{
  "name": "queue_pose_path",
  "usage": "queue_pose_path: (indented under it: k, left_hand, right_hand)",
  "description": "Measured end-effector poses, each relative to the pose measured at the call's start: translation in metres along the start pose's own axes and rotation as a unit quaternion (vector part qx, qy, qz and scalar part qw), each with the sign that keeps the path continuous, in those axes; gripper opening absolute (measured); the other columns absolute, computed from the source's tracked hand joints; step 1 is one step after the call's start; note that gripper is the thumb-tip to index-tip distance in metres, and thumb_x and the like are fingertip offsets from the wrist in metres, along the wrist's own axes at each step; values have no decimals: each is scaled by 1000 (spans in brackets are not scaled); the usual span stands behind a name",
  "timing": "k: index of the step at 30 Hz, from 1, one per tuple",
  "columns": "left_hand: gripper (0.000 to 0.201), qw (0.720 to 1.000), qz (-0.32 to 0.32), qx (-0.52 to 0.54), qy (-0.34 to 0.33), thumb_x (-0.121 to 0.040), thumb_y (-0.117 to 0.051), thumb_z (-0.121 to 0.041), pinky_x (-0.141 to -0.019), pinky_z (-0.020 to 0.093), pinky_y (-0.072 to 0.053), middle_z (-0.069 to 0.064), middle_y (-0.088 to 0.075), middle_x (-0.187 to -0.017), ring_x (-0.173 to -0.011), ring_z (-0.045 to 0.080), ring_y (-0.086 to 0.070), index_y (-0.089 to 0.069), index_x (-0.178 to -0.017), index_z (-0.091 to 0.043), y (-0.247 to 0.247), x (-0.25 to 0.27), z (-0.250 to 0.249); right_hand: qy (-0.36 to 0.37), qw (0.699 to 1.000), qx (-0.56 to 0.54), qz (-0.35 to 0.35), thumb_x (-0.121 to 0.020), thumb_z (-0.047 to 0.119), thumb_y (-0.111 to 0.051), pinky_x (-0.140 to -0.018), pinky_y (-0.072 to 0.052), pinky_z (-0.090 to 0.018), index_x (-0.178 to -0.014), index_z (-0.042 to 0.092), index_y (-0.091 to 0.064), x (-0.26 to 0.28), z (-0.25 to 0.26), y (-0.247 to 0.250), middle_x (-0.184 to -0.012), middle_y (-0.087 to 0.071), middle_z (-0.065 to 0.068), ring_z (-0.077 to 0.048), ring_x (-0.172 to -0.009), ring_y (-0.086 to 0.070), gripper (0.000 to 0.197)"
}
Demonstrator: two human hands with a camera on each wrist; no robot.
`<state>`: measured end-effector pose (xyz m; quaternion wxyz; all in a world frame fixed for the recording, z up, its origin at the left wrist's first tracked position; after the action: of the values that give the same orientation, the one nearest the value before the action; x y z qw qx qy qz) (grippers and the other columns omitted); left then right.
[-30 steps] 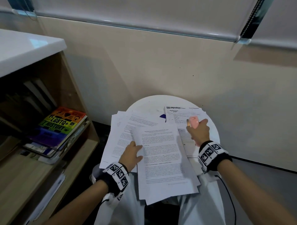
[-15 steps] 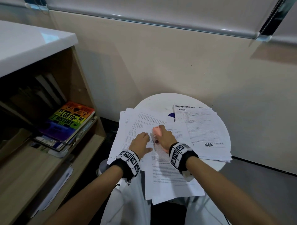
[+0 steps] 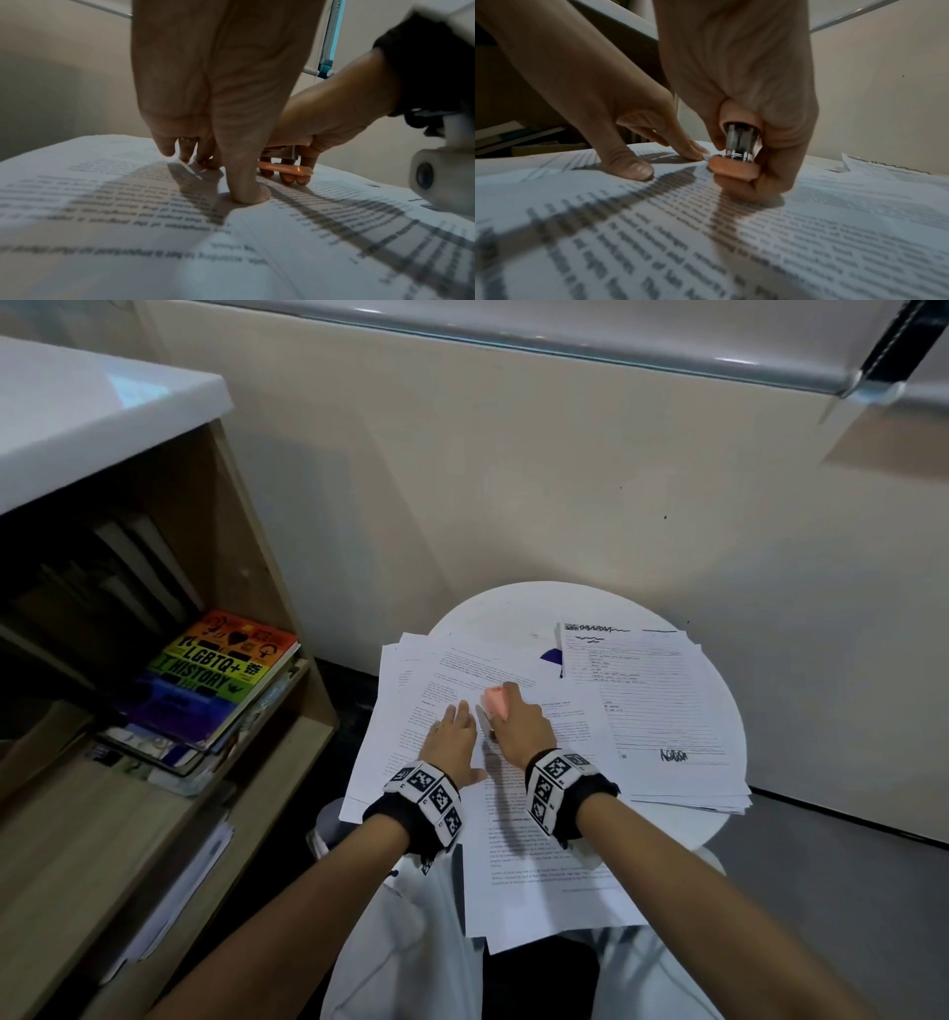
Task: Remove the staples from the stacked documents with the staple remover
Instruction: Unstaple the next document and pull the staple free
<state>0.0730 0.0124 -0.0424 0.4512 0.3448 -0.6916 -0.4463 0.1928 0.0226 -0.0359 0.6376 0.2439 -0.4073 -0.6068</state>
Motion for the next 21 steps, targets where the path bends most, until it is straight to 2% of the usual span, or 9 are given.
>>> queue_pose_path:
  k: [7, 13, 18, 21]
  left_hand:
    - [89, 1000, 9, -27, 1, -88, -62, -36, -120, 41, -15, 17, 3, -158, -147, 32, -2, -8, -148, 4, -1, -3, -2]
    - [92, 999, 21, -28, 7, -88, -63, -36, -120, 41, -15, 17, 4, -158, -147, 32, -1, -6, -148, 3, 0, -5, -1]
    - [93, 999, 26, -26, 2, -87, -63, -37, -120, 42, -16, 15, 4, -159, -147, 32, -1, -4, -149, 1, 1, -4, -1]
    - [93, 999, 26, -32, 3, -87, -63, -39, -120, 43, -16, 14, 2, -159, -147, 31, -3, -5, -150, -1, 1, -5, -1]
  right_hand:
    - [13, 999, 46, -22, -101, 37, -38, -81, -47, -43, -146, 19, -25, -6, -1, -11, -119, -55, -20, -38, -102, -58, 50]
    - [2, 999, 38, -31, -101, 39, -39, -82, -47, -43, -147, 22, -23, -10, 1, -16, -120, -53, -18, -38, -103, -58, 52]
    - [-18, 999, 1, -27, -100, 33, -42, -80, -46, -41, -140, 16, -30, -11, 4, -12, -117, -58, -20, -38, -102, -58, 45]
    - [-35, 998, -40, -24, -99, 29, -44, -84, -46, -41, -134, 11, -35, -13, 7, -6, -120, -57, -23, -40, -106, -57, 40]
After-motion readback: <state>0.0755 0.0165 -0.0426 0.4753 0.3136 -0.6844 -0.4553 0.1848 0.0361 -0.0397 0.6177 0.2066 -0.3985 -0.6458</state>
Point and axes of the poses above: each hand's wrist, its own x-axis away from the middle knuckle, its own y-axis out of the back of the hand, z = x × y, the point moved 1 cm from there along -x, towards the middle knuckle
